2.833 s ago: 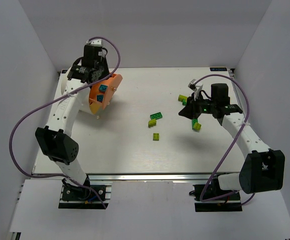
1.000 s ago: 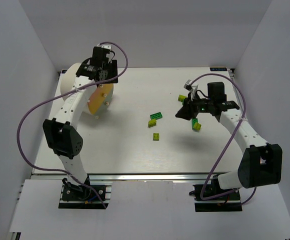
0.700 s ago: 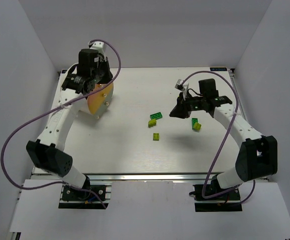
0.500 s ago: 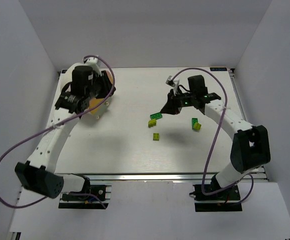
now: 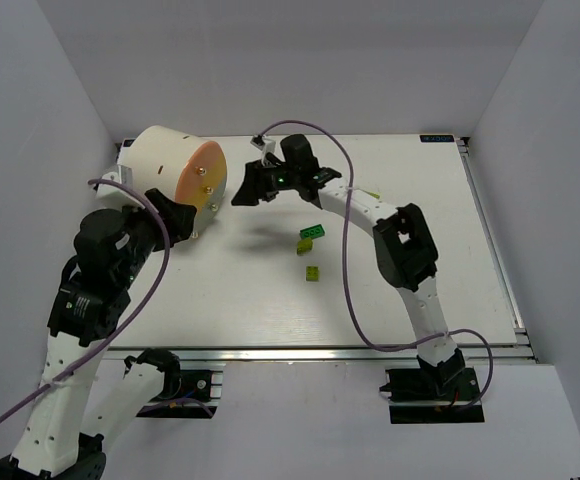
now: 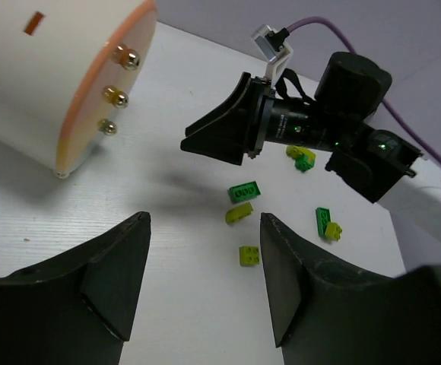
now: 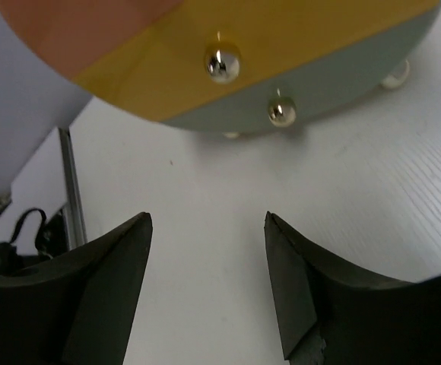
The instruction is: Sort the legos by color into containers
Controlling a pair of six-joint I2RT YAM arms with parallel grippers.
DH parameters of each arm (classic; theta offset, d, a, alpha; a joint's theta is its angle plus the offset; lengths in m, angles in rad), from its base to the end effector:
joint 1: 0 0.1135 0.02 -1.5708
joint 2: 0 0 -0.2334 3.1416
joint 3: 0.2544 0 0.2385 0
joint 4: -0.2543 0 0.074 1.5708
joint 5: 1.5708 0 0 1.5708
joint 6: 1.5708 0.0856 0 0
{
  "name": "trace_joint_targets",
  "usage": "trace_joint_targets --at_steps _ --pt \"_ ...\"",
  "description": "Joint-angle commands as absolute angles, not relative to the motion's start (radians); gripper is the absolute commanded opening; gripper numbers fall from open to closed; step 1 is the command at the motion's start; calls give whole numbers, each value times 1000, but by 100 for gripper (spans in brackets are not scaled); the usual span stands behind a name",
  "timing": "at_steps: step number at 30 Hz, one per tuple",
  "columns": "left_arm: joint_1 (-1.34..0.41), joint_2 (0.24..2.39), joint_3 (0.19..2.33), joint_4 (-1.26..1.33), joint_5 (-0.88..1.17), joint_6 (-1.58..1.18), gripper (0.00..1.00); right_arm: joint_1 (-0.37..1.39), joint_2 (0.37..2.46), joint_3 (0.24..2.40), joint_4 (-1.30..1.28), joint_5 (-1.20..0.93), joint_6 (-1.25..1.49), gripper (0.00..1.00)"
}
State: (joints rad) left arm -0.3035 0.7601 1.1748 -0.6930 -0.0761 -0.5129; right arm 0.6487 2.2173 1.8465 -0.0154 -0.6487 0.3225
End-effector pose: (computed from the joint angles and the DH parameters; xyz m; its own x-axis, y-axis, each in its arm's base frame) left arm 0.1843 -0.0509 0.3785 -0.3403 -0.4061 -0.8481 0.0703 0.8884 -0.4536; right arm 0.3905 0.3609 0.2185 -0.5785 -0.1217 -0.8065 -0.7845 0.3537 0.5094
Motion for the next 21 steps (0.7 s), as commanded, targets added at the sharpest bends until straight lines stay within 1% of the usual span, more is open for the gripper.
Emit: trace_joint_targets --at_steps 1,3,4,8,16,21 --pt "-305 741 1169 -770 -179 -555 70 676 2307 2004 145 -629 533 67" --pt "-296 738 1183 -805 -207 -566 70 689 2356 2064 169 -621 612 66" --pt "-296 736 1186 -811 -213 -569 70 695 2402 2119 178 -614 626 66" --pt "-296 729 1181 -839 -239 -594 70 715 2476 2196 222 -572 658 68" --pt "-296 722 1193 -864 -270 -597 71 738 2528 2215 324 -540 680 69" --pt "-296 735 1216 -880 -275 -581 71 747 2560 2250 347 -511 692 66"
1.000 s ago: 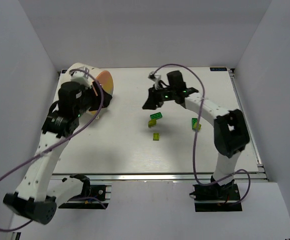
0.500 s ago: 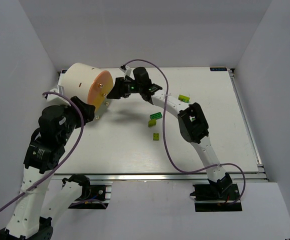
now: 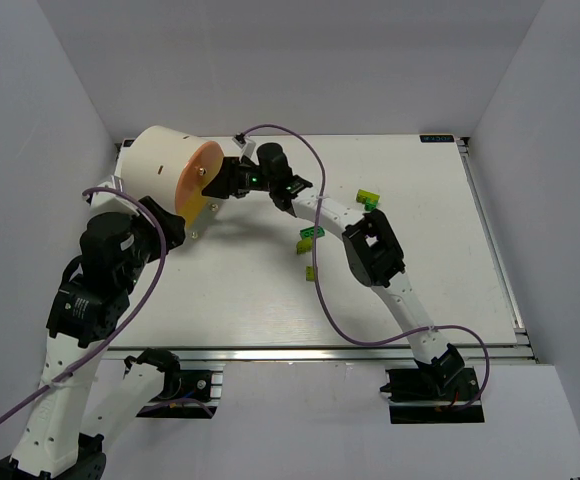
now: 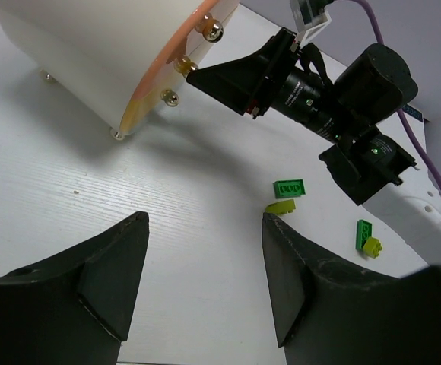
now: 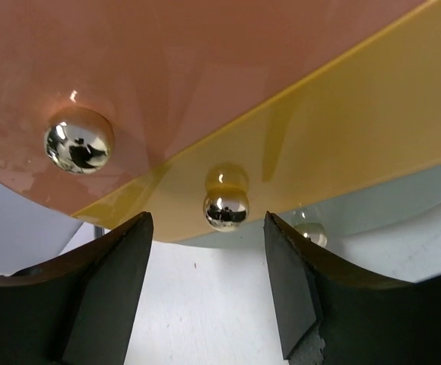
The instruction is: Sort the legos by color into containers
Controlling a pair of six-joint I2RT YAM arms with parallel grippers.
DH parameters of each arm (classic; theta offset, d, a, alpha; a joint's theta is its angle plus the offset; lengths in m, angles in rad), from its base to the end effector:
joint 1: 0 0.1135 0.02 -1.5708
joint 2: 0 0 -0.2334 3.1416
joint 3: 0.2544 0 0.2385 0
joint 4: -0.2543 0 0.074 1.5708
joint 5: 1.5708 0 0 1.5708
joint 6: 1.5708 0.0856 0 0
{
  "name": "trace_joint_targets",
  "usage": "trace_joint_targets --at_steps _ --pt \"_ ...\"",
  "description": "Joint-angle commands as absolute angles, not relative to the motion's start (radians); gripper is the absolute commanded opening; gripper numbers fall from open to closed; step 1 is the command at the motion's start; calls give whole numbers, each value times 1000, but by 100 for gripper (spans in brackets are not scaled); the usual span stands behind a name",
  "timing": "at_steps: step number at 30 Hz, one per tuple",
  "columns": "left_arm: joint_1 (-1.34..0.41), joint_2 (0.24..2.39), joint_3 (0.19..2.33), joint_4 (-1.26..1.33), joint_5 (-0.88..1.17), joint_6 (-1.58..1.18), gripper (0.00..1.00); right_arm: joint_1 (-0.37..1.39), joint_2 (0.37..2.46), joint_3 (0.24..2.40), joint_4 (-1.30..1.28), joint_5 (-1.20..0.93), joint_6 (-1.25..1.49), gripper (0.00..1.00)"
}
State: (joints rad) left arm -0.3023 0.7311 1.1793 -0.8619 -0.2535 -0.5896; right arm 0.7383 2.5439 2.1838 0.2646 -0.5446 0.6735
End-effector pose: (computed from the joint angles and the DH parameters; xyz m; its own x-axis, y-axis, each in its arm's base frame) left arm 0.1705 -0.0307 0.3604 -0.3573 -0.4524 -0.8171 -0.1560 0.8915 -0.4254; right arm 0.4114 0.4344 0.2057 -0.6520 0.1280 -0.7473 -0.7042 0.2632 0.6595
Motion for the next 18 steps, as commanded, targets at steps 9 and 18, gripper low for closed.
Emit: trace_joint_targets --at_steps 9,18 --pt "-296 729 1213 -882 -259 -588 71 762 2585 2261 373 -483 695 54" --pt "-296 729 1226 -894 -261 -586 71 767 2591 2250 390 -479 690 36"
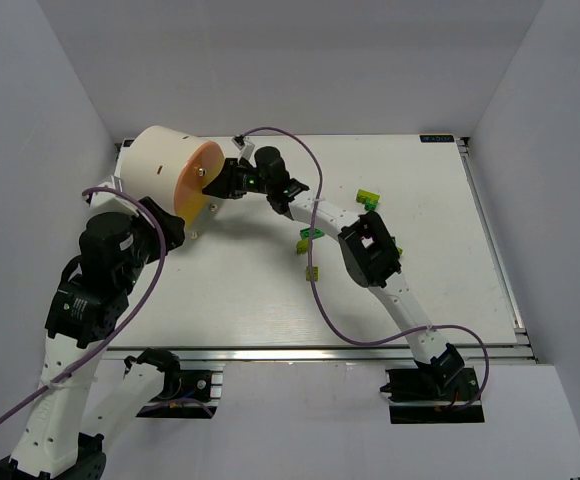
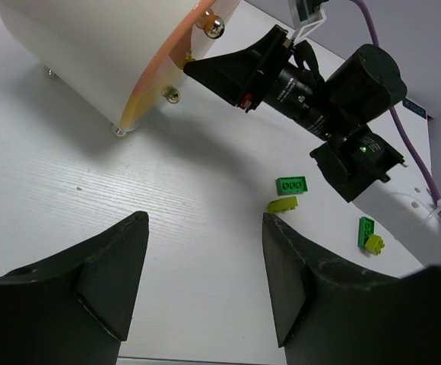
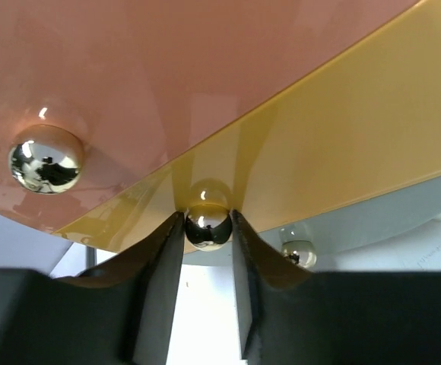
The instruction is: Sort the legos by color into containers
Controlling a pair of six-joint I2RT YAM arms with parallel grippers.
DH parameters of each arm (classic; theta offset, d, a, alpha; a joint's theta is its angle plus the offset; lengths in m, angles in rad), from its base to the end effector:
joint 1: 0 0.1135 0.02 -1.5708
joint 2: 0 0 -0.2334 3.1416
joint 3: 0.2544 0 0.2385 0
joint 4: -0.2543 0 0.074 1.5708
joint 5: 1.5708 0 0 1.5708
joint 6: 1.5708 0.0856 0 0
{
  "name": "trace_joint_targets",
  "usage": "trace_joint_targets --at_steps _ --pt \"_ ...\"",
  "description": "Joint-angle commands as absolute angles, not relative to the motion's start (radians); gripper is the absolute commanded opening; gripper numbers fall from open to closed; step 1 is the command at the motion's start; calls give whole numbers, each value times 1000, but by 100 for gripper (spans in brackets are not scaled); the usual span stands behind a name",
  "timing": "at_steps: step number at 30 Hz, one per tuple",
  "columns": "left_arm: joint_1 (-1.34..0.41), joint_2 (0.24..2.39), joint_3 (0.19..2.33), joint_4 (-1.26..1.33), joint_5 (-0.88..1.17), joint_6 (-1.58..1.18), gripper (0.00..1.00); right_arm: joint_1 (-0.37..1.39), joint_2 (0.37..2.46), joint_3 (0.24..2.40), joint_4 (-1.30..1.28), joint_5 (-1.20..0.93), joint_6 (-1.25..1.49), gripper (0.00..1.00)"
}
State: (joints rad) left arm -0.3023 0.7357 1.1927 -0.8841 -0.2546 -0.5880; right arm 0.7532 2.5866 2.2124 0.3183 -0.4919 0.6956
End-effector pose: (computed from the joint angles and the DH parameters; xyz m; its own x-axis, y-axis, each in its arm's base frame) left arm 0.1691 -0.0301 0.3609 -0.3674 -0.4477 -0.8152 -0.1617 0.8939 -0.4181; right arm 0.4132 0.4429 0.1996 -0.6380 0.1761 -0.7496 -0.7008 0.2705 0.6601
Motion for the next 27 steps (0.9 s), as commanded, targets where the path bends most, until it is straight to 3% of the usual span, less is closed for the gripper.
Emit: trace_joint_targets --at_steps 1,4,9,15,21,24,25,26,27 --pt "-296 729 1224 -893 -261 -587 71 765 2588 2250 388 -479 687 31" --pt "-296 724 1213 -888 -259 -594 71 764 2576 2227 390 -477 683 19" --pt "-296 712 1192 -856 -247 -604 71 743 2476 2058 440 -491 658 10" --pt "-296 700 1155 -807 -227 -620 71 701 2320 1788 488 -532 609 11" --pt "-296 692 1123 -761 -203 -633 72 661 2226 1655 520 -569 591 16" --pt "-296 695 1115 -739 -190 -637 72 652 2200 1609 529 -587 586 25" --pt "-296 695 1114 -733 -186 -637 72 655 2197 1603 532 -598 584 35" --pt "-296 698 1112 -727 -180 -637 72 650 2194 1601 531 -612 581 53" --pt "-296 701 1109 -707 -158 -637 72 649 2197 1606 531 -652 577 63"
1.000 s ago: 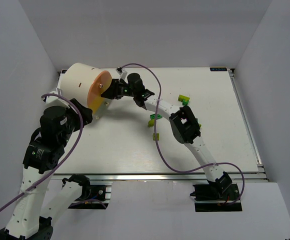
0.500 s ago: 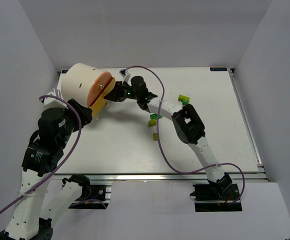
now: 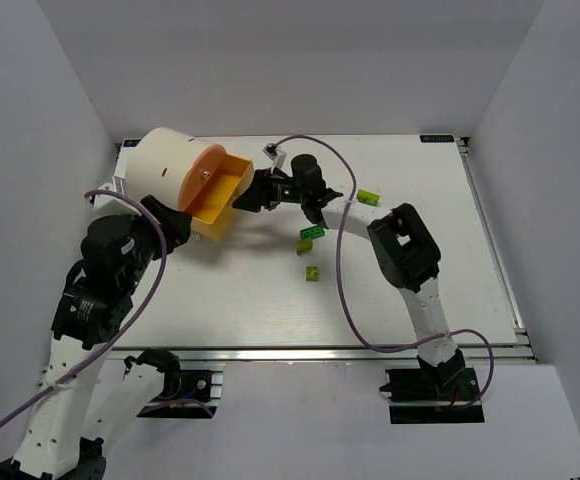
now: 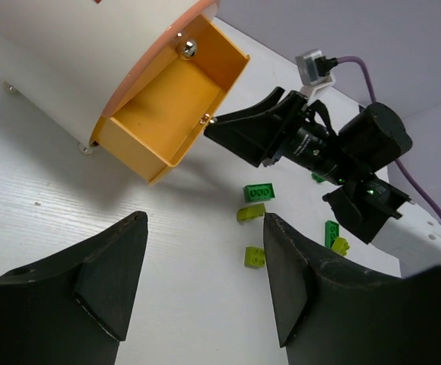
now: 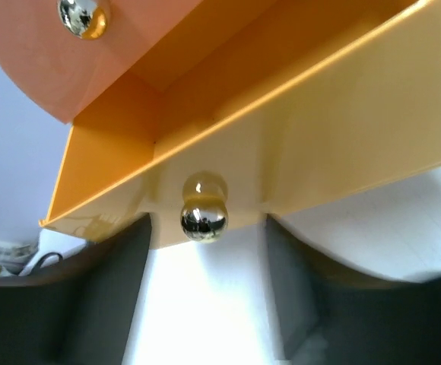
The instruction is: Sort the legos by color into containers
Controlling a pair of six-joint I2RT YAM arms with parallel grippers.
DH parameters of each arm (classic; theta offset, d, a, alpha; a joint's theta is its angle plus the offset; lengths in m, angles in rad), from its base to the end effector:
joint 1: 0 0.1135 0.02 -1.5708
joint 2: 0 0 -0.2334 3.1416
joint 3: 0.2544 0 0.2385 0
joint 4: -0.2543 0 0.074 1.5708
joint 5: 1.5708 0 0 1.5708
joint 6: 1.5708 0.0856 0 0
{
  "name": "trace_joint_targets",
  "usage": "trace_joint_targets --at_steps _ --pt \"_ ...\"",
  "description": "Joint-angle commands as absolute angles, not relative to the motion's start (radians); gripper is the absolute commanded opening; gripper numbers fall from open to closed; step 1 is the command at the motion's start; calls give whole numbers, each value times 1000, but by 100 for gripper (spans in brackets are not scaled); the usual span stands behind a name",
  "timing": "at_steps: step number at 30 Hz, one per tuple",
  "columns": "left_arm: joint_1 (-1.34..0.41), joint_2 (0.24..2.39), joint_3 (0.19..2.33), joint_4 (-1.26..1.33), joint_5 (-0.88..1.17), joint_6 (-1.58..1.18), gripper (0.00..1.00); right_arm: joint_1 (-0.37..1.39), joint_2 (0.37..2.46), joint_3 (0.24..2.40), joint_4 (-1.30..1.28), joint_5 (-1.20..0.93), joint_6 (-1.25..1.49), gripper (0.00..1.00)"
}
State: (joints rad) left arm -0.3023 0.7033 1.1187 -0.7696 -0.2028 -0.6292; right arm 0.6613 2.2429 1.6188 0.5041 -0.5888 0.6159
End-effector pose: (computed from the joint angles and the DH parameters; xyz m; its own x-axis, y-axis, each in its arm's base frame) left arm 0.1741 -0.0362 0.3578 -0.3331 -0.4999 -0.7994 -0.1048 0.8622 -0.4955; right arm 0.3905 0.3641 0.1926 -0.6235 0.1236 -0.7720 -0.7175 0.3017 0.6278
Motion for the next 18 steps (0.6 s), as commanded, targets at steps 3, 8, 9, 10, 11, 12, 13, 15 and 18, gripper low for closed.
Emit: trace_joint_targets --at_steps 3,8,9,10,11,12,13,15,18 --pt "-296 730 1108 -663 -100 -634 73 644 2188 1614 506 -707 555 79" --pt "-296 830 1106 -572 49 -629 69 597 2093 1537 414 -742 457 76" --pt "-296 847 1106 -537 73 -627 67 586 2074 1517 394 -749 434 75" --pt "-296 866 1104 -519 127 -626 64 568 2028 1497 358 -758 386 74" --pt "-296 906 1103 -502 159 -624 56 546 2005 1477 338 -768 361 71" --pt "-305 929 1104 -471 188 -624 50 526 1979 1435 316 -788 332 70" --pt "-305 952 1101 -453 246 -626 43 512 1927 1418 273 -807 295 67" --pt "-305 1014 1098 -413 296 -632 26 462 1882 1391 198 -900 125 64" --pt "-316 1058 1082 -373 342 -635 17 392 1809 1397 -65 -1049 -255 62"
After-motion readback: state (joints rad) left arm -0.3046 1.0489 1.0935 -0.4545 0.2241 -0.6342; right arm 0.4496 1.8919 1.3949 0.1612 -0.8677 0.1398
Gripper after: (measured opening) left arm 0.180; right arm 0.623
